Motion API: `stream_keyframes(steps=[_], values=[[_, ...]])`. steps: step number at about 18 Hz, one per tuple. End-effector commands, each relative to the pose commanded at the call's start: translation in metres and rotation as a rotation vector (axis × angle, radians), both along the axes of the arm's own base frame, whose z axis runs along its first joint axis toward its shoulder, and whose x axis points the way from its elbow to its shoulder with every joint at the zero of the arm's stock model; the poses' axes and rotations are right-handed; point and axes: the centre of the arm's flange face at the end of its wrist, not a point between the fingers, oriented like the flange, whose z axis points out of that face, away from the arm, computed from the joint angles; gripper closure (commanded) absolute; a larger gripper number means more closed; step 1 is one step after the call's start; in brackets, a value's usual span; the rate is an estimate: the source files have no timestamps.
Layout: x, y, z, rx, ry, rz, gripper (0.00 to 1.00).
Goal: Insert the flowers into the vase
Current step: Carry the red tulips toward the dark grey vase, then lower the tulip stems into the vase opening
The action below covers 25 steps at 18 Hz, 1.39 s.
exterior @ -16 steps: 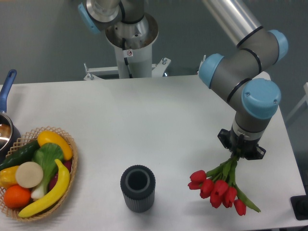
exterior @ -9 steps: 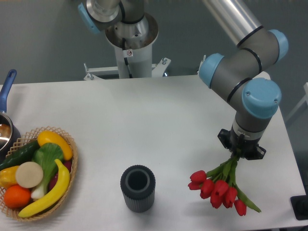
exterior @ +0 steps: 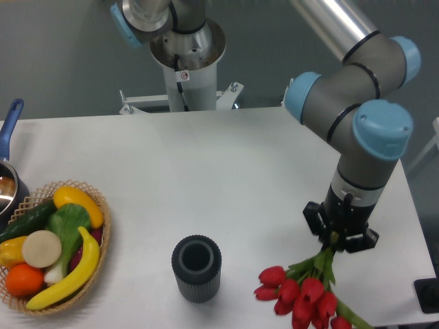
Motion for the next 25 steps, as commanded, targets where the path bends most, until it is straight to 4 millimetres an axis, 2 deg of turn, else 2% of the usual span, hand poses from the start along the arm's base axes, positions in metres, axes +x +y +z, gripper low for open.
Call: stream_keyframes(steps=[6,10,14,15,20,22,25], values=[[0.009,0.006,0.037,0.289,-0.167,-0.036,1.00],[0.030,0.021,0.065,0.424,-0.181,-0.066,0.97],[0.047,0.033,0.074,0.499,-0.223,-0.114,0.96],[0.051,0.035,0.075,0.508,-0.229,-0.125,0.96],[0.069,0.032,0.033,0.606,-0.292,-0.192,0.96],[0.080,0.026,0.036,0.605,-0.297,-0.192,0.96],[0.084,0.022,0.028,0.600,-0.310,-0.187,0.95]])
